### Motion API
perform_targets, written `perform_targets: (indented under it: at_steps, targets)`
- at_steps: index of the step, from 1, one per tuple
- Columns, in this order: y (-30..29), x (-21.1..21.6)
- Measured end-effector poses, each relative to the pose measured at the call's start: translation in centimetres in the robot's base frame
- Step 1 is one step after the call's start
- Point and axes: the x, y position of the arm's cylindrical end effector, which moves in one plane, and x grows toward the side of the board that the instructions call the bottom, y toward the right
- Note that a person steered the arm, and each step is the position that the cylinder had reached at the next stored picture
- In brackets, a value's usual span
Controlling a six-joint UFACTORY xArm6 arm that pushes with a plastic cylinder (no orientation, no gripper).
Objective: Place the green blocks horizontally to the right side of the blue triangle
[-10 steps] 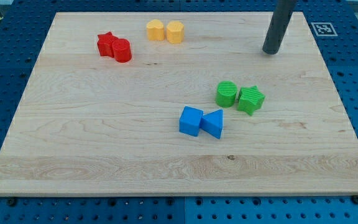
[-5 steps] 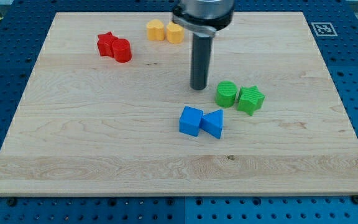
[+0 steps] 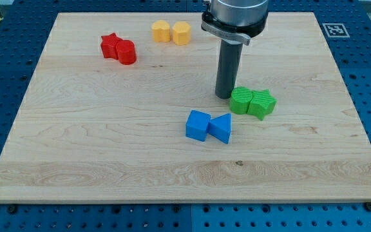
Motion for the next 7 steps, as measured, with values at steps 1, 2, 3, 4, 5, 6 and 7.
perform_targets:
  at_steps: [1,2,3,4,5,6,7]
  targets:
    - [0.9,0.3]
    - [2.8,0.4]
    - [5.2,0.5]
    - [7.6,0.5]
    - [9.2,1.0]
    - [9.7,1.8]
    - [9.7,2.1]
